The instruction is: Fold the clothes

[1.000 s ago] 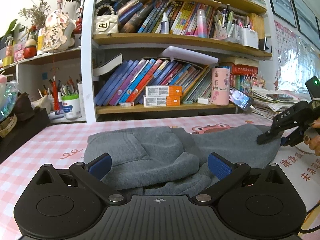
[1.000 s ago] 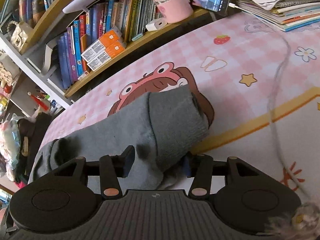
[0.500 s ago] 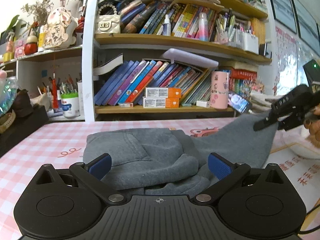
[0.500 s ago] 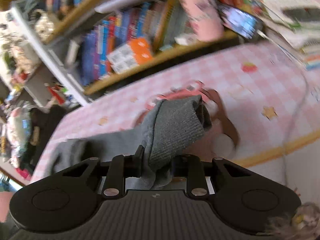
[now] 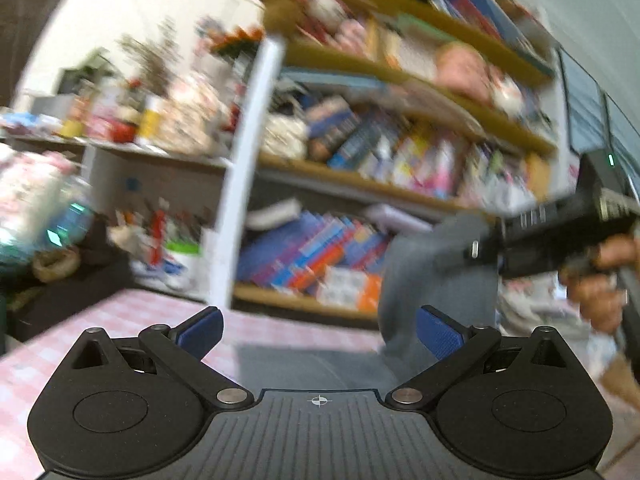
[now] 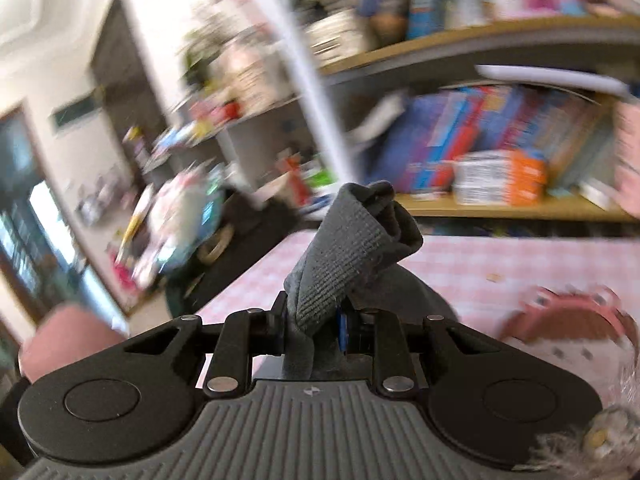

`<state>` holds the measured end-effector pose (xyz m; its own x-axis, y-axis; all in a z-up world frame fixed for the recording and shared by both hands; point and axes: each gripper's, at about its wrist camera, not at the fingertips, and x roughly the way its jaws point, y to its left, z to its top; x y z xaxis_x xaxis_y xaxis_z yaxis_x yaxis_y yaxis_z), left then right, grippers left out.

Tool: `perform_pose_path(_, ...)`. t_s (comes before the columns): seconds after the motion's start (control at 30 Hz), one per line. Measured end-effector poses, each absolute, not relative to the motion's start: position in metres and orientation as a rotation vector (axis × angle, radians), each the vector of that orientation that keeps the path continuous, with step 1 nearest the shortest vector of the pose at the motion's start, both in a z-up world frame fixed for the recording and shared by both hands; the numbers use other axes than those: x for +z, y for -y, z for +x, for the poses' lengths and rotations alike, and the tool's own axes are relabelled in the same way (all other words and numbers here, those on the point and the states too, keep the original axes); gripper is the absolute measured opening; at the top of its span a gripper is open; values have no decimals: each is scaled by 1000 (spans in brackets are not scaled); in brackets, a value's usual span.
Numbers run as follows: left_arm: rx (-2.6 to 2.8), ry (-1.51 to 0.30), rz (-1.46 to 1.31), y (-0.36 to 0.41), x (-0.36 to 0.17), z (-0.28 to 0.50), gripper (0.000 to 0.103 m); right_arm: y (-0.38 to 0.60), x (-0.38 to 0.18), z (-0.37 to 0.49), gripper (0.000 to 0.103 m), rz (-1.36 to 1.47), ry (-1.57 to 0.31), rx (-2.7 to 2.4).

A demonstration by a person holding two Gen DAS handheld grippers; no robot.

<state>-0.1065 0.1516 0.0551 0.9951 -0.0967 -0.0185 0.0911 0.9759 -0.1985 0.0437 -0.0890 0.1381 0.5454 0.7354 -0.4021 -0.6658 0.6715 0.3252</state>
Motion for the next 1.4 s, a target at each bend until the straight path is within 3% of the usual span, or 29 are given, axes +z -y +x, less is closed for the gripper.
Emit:
perform_pose_path(0.23,6,2,-258,-186,61,-124,103,-6,91,16,26,-202,-546,969)
perform_pose_path(0.3,18,-12,-249,-187,60,-124,103,-19,72,17,34,-224,-585,1006)
perform_pose_path(0.43,17,-31,-240,-186,56,-125,103,-16,59,20,62,-137,-622,1103)
perform_pose_path(0.73,-52,-110,-217,-167,54,-99,103,62,75,26,71,41,-526,1146)
perform_pose_path(1.07,2,-237,-320,-162,40,-46,100,134,29,59,71,227,-707,786)
perform_pose_path(1.17,-22,-266,-359,-164,35,-34,89,137,21,62,71,249,-726,780)
perform_pose_path(1.3,-50,-311,-471,-176,28,-18,33,134,19,65,71,258,-734,789)
perform_pose_path(1.4,-114,-275,-523,-180,32,-18,21,133,18,64,71,254,-733,795)
